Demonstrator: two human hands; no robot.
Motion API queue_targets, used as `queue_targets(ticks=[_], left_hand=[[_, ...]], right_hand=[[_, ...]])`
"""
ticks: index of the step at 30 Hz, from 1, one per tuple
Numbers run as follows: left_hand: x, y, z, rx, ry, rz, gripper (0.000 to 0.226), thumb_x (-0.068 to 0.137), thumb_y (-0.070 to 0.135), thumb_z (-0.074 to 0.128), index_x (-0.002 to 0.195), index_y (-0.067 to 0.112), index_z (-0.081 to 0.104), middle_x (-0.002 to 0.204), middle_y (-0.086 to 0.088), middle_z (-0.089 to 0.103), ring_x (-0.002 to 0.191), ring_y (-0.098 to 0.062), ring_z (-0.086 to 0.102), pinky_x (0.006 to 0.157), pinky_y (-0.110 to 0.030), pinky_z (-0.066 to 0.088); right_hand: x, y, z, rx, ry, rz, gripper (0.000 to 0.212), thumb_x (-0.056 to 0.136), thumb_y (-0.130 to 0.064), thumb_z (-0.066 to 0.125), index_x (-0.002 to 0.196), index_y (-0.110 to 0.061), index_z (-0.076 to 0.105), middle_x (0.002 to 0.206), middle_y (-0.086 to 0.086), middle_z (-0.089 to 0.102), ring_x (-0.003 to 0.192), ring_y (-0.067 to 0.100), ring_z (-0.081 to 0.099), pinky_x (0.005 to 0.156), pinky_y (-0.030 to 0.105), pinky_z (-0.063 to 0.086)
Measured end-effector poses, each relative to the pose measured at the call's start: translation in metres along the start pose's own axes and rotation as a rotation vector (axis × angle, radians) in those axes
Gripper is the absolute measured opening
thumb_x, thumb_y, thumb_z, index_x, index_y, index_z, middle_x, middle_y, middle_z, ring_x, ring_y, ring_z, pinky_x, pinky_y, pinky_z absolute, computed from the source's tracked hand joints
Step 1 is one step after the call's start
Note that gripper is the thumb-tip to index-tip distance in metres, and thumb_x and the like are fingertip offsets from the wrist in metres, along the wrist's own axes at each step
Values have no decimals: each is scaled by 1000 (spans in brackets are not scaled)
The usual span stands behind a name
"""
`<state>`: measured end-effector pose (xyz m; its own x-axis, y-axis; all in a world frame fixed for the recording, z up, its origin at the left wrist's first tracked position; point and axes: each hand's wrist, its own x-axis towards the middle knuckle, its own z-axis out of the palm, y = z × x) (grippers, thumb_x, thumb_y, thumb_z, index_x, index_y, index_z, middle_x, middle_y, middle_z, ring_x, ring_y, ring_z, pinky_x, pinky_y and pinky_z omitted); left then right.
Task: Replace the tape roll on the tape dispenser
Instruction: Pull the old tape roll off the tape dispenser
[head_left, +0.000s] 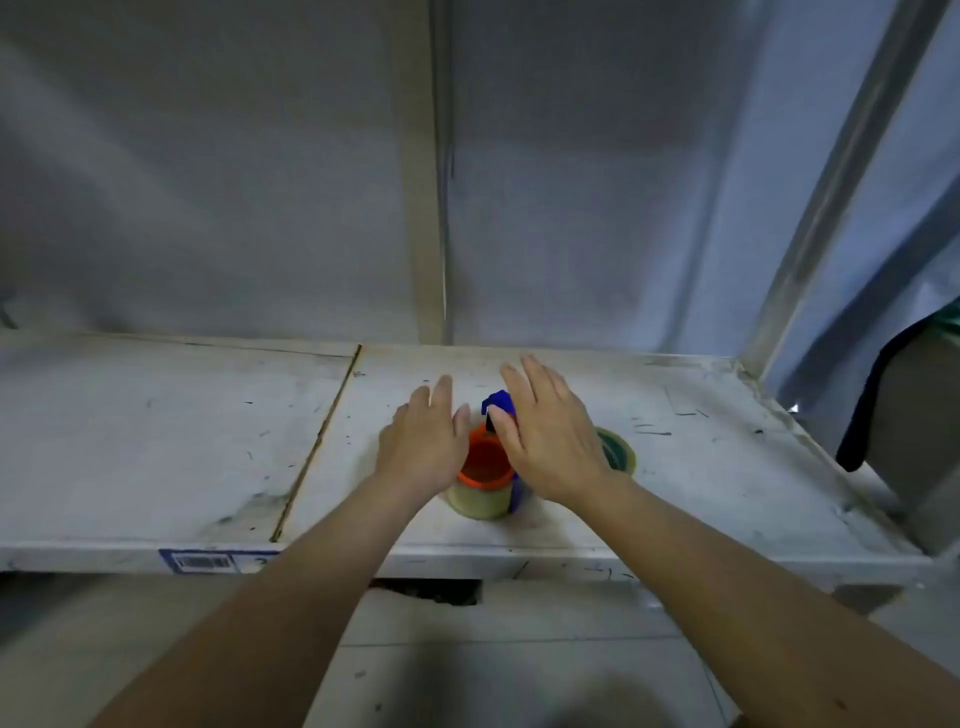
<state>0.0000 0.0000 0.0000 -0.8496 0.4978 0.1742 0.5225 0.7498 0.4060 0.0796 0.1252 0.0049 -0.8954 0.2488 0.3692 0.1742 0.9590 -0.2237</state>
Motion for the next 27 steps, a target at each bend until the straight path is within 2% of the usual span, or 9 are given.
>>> queue_targets(ticks=[3,6,10,14,17,19,23,27], left_hand=[[-10,-7,6,-16,-101,-22,51,100,39,26,146,17,25,141,-14,45,124,-32,48,95,-43,44],[-19,-9,9,-50,-166,-12,49,99,33,26,146,17,27,140,-15,45,122,-34,49,98,-45,44],[-30,-11,9,-61,-180,30,47,101,29,25,147,20,27,140,-13,46,122,-31,51,99,-43,45],[-40,-17,9,-83,-185,69,45,101,24,27,146,18,31,134,-14,53,117,-31,54,94,-40,46],[-40,-23,11,-92,-208,74,42,100,20,32,141,18,36,126,-14,60,110,-31,58,88,-39,46],[-39,-25,13,-98,-217,65,42,100,20,33,141,19,39,125,-13,62,110,-30,58,91,-39,48],[-32,-26,19,-136,-203,51,41,101,24,32,140,20,44,122,-13,65,110,-31,59,93,-40,48],[-23,-24,28,-166,-132,55,36,102,25,31,131,16,50,112,-15,68,100,-31,61,85,-40,50]], right_hand=[[-9,-9,7,-14,-36,-68,54,98,-42,28,143,-13,31,152,10,32,136,27,34,104,43,38],[-14,-17,15,-32,-127,-39,53,97,-45,27,138,-14,37,144,7,42,128,27,41,98,44,41],[-15,-23,21,-69,-218,23,53,97,-47,24,137,-15,38,136,7,48,119,28,46,91,45,44],[-17,-25,24,-68,-269,66,53,95,-51,27,136,-18,36,136,8,47,118,29,46,89,46,45],[-22,-26,28,-57,-321,63,60,93,-56,26,140,-19,30,140,9,45,122,29,45,91,47,44],[-27,-25,32,-71,-327,58,65,92,-57,29,143,-17,27,143,9,42,126,29,43,95,47,41],[-25,-23,39,-74,-298,50,73,86,-55,44,144,-14,25,141,11,41,122,30,41,95,47,43],[-14,-19,43,-103,-294,65,90,75,-62,53,145,-14,22,140,10,43,122,30,40,95,46,41]])
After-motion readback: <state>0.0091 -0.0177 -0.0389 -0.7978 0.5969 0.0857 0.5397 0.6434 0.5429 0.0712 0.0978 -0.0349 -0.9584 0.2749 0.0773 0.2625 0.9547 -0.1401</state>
